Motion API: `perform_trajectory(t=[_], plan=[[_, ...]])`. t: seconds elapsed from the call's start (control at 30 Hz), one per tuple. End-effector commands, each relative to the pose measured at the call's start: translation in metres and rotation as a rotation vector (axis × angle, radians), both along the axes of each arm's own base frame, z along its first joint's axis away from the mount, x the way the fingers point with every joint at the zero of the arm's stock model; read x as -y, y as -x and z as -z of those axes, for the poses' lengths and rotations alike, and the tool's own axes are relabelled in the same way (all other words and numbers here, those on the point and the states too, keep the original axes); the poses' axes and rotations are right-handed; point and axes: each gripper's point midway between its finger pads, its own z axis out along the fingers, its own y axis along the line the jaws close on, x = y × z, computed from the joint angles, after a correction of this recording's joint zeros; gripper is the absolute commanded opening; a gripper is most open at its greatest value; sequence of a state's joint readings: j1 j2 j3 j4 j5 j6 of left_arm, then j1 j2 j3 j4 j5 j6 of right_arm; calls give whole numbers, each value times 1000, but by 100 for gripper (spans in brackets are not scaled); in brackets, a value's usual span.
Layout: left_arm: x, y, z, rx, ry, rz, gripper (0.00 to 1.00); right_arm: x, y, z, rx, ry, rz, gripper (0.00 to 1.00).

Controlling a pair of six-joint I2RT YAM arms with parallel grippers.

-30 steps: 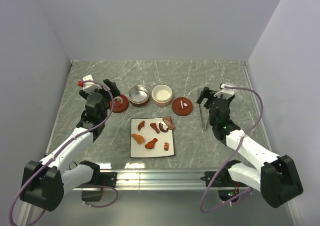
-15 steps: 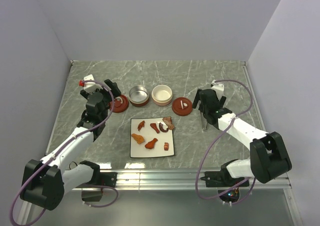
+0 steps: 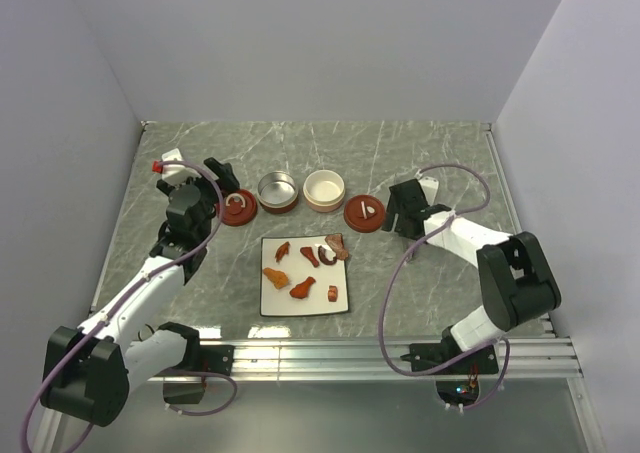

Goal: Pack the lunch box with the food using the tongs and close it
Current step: Grab the clamp with the right arm

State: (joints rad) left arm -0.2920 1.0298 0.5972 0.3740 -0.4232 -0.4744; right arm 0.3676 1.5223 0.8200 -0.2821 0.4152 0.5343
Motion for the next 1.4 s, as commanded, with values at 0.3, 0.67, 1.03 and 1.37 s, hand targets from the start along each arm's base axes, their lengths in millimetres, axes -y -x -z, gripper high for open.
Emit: perform_trajectory(t=[0.3,0.67,1.03,1.37], plan=[[-2,-2,-20,52,47,27,99,-2,-21,5,-53,-103,-13,96],[-3,1,-22,65,60,38,99,-6,-39,16,-123,-81,-37,76],[-3,5,-25,80,63,45,99,-2,-41,-3,-70,-70,-42,55],[-3,4,-24,77,66,48,99,-7,-37,-68,139,-107,-89,54]])
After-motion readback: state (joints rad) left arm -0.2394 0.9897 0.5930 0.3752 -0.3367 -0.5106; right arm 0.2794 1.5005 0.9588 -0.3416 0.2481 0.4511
